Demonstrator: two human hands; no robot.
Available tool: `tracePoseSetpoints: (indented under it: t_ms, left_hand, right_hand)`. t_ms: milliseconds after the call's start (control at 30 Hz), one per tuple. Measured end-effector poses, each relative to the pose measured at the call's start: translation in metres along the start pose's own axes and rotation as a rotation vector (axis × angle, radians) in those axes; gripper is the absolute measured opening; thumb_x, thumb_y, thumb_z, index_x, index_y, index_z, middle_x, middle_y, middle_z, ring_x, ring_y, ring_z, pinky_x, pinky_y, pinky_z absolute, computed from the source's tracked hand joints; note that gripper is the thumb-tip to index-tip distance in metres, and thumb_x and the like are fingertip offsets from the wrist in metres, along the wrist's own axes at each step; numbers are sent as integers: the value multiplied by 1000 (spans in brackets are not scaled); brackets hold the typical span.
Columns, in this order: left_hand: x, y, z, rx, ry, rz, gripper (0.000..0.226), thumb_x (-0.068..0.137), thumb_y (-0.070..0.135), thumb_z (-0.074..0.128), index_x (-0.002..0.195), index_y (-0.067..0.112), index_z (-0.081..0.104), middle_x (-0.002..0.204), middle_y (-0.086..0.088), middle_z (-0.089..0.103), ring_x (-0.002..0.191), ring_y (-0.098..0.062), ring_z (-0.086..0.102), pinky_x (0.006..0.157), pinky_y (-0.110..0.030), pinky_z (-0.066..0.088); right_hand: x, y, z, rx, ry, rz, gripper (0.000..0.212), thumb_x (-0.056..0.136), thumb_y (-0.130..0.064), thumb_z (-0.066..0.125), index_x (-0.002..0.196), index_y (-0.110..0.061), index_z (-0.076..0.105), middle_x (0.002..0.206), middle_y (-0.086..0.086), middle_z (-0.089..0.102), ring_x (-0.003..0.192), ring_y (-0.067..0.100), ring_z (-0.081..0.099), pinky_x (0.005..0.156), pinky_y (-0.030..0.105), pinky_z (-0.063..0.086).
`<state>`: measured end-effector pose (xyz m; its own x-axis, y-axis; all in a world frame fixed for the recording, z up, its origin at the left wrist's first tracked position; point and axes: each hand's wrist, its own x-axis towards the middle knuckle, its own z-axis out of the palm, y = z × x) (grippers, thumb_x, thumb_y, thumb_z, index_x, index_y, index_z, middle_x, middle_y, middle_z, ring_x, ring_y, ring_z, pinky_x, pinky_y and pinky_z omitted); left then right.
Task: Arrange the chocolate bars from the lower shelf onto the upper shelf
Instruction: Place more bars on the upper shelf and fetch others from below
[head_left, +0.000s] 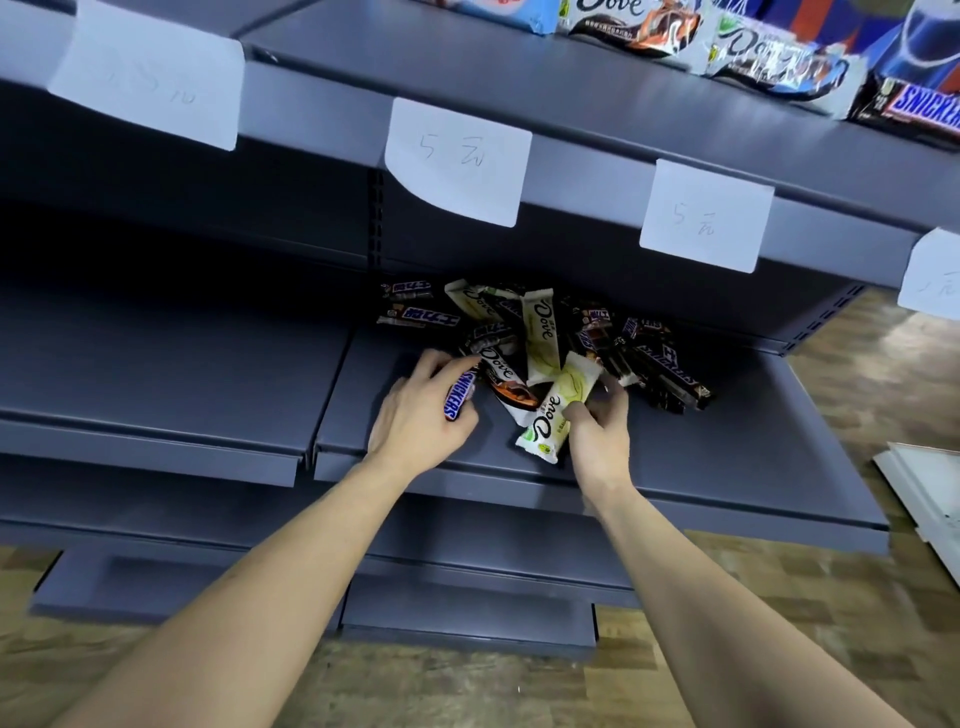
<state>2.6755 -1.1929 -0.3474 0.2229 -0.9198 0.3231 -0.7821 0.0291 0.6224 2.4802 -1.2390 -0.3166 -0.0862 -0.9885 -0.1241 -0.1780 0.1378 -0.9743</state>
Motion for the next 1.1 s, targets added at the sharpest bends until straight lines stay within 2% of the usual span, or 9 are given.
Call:
tracePoseSetpoints:
  t_ms: [67, 267, 400, 567, 800, 867, 967, 1033, 1100]
  left_hand:
    - [0, 2, -2, -59, -13, 10, 56, 81, 28, 55, 134, 43, 45, 131, 18, 43, 97, -20, 61, 82, -36, 53]
    - [4, -1, -1, -184, -59, -10, 32, 89, 25, 50, 116, 33, 66, 125, 26, 55, 108, 0, 56, 93, -28, 48]
    - [6, -7, 0, -267, -70, -65, 44, 84, 20, 36, 114, 24, 66, 122, 16, 59, 109, -4, 56, 96, -32, 48]
    - [7, -7, 1, -155, -44, -15, 50, 80, -5, 44, 115, 23, 69, 123, 11, 57, 113, -10, 43, 100, -30, 42]
    - [7, -1, 0, 88, -75, 34, 38, 74, 12, 56, 108, 29, 64, 138, 3, 44, 129, -23, 29, 106, -39, 32]
    - [7, -1, 0, 108, -61, 20, 32, 74, 14, 56, 103, 26, 61, 139, 2, 43, 131, -24, 29, 106, -40, 32]
    - [7, -2, 2, 160, -24, 13, 29, 73, 18, 57, 102, 22, 59, 133, 3, 49, 127, -23, 33, 102, -38, 34]
    - [7, -1, 3, 189, 7, 7, 30, 73, 19, 58, 103, 21, 59, 123, 3, 54, 122, -23, 37, 97, -38, 35]
    - [6, 1, 3, 217, 29, -8, 31, 73, 21, 58, 104, 21, 59, 116, 3, 56, 116, -23, 39, 94, -38, 37]
  right_hand:
    - [1, 3, -4, -25, -22, -28, 62, 91, -14, 51, 144, -43, 35, 105, -12, 59, 93, 2, 58, 74, 16, 39]
    - [8, 11, -1, -110, -64, -74, 40, 88, -24, 59, 126, -37, 59, 88, -8, 66, 70, 11, 55, 70, 16, 49]
    - [10, 19, 2, -86, -21, -85, 41, 91, -24, 54, 130, -36, 57, 76, -6, 69, 68, 10, 58, 81, 36, 52]
    - [7, 19, 4, -106, 38, -141, 39, 93, -22, 57, 130, -31, 55, 78, 5, 68, 63, 6, 64, 77, 22, 50]
    - [5, 18, 9, -214, 47, -210, 49, 79, -24, 76, 125, -28, 57, 73, -7, 60, 60, 4, 56, 72, 21, 49]
    - [0, 20, 11, -247, 110, -274, 52, 77, -20, 73, 126, -28, 57, 100, -7, 53, 73, 4, 58, 77, 23, 50]
    - [0, 31, 14, -375, 125, -401, 66, 76, -14, 61, 140, -20, 47, 144, 6, 33, 128, 21, 40, 105, 29, 38]
    - [3, 30, 16, -559, 76, -404, 74, 75, -21, 53, 147, -18, 37, 157, 7, 24, 146, 27, 12, 117, 36, 18]
    - [5, 27, 18, -703, 39, -384, 77, 75, -32, 48, 149, -17, 35, 156, 4, 30, 148, 28, 8, 120, 46, 12]
